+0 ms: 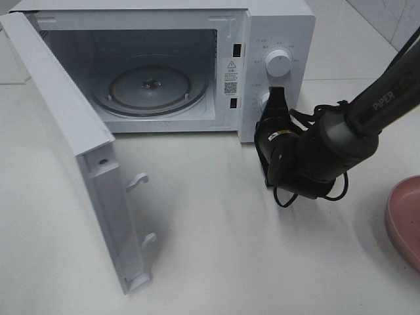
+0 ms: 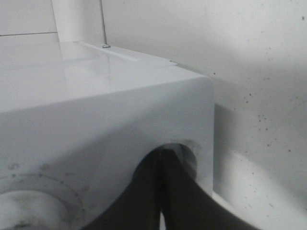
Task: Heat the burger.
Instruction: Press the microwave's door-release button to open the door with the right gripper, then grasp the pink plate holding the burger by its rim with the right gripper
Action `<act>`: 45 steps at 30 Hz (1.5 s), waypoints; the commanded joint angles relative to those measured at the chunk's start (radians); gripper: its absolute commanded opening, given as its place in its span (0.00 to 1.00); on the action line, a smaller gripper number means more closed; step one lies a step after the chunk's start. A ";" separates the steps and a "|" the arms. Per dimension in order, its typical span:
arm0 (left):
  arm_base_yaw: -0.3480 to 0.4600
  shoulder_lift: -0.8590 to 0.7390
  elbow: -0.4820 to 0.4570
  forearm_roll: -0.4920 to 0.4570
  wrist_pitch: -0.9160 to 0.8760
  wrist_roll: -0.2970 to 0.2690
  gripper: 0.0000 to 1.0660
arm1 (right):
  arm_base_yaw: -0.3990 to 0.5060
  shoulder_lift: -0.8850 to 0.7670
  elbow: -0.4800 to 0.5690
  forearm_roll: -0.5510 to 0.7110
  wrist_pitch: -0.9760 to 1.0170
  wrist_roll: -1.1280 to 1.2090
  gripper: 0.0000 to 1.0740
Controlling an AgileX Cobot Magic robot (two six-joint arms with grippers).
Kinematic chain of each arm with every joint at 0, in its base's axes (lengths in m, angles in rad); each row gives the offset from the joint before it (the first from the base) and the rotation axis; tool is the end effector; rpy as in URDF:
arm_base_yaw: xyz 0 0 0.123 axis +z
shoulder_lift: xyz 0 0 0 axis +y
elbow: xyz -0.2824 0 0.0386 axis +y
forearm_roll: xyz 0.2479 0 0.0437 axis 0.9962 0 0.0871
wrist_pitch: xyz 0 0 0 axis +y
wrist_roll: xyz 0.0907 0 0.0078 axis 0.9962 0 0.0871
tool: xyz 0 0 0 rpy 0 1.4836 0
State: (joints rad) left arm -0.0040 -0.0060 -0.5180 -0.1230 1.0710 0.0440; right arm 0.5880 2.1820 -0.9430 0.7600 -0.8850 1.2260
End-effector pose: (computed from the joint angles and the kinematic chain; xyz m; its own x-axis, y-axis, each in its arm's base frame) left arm -0.0087 -0.0098 0.2818 -0.4424 -0.0133 -0.8967 0.0939 0.9937 -0.0611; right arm 0.3479 0.1737 0.0800 0.0032 0.9993 -0.0383 0.3506 0.0347 0.9359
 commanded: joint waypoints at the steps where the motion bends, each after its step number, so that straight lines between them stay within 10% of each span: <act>1: -0.003 -0.018 0.001 -0.008 0.002 -0.002 0.72 | -0.024 -0.055 0.002 -0.073 -0.088 -0.004 0.00; 20: -0.003 -0.018 0.001 -0.008 0.002 -0.002 0.72 | -0.024 -0.231 0.166 -0.137 0.232 -0.194 0.00; 45: -0.003 -0.018 0.001 -0.008 0.002 -0.002 0.72 | -0.104 -0.523 0.217 -0.162 0.847 -1.211 0.05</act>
State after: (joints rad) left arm -0.0040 -0.0060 -0.5180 -0.1230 1.0710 0.0440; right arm 0.5170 1.6900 -0.7290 0.6110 -0.1220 0.1080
